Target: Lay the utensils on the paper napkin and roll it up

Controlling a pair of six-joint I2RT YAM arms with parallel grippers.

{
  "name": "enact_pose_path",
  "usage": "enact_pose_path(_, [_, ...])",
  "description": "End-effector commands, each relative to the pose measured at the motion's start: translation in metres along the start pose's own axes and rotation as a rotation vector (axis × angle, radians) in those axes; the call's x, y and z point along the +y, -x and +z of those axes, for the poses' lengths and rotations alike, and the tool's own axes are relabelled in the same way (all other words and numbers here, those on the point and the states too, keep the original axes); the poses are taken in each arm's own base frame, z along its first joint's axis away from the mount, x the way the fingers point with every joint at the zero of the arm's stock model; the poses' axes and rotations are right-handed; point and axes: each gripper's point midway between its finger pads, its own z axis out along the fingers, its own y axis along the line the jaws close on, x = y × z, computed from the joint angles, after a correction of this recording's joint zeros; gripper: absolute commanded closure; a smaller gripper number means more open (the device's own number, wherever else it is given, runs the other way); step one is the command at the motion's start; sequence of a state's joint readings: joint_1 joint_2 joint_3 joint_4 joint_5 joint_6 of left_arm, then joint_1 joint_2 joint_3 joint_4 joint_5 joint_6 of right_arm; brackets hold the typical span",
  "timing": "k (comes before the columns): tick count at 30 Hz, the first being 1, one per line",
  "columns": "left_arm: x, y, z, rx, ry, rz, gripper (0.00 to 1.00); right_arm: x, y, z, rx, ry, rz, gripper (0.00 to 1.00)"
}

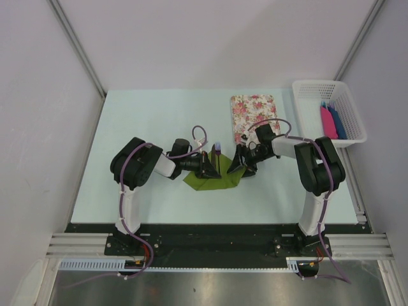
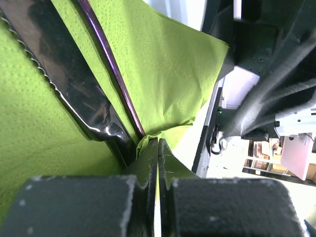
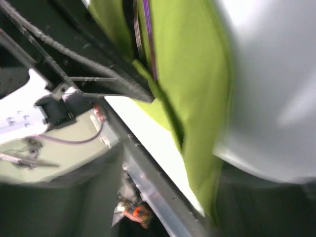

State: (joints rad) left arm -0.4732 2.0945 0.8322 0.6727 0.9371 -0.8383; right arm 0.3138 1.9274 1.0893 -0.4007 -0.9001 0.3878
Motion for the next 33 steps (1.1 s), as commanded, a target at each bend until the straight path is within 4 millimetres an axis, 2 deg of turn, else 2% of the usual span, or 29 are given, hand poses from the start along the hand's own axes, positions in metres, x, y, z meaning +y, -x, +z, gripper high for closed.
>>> enact_pose_path(1, [0.013, 0.003, -0.001, -0.033, 0.036, 0.009, 1.00, -0.004, 0.016, -0.008, -0.056, -0.083, -0.053, 0.55])
enact_pose_path(3, [0.013, 0.003, -0.001, -0.033, 0.036, 0.009, 1.00, 0.000, 0.016, -0.006, -0.046, -0.066, -0.052, 0.72])
enact_pose_path(8, [0.012, 0.003, -0.001, -0.034, 0.036, 0.010, 1.00, 0.028, 0.013, 0.004, -0.016, 0.006, -0.087, 0.96])
enact_pose_path(14, [0.012, 0.004, -0.002, -0.036, 0.036, 0.012, 1.00, 0.042, 0.006, 0.012, 0.008, 0.020, -0.115, 0.97])
enact_pose_path(20, [0.008, 0.008, -0.003, -0.044, 0.026, 0.018, 1.00, 0.030, 0.004, 0.025, 0.027, -0.023, -0.107, 0.97])
enact_pose_path(27, [-0.022, 0.021, -0.009, -0.072, -0.048, 0.067, 1.00, 0.020, 0.010, 0.034, 0.031, -0.060, -0.088, 0.97])
enact_pose_path(31, [-0.040, 0.022, -0.015, -0.076, -0.084, 0.099, 0.98, 0.018, 0.012, 0.036, 0.032, -0.075, -0.087, 0.97])
enact_pose_path(33, [-0.042, 0.020, -0.018, -0.073, -0.083, 0.099, 0.96, 0.017, 0.013, 0.036, 0.029, -0.081, -0.091, 0.97])
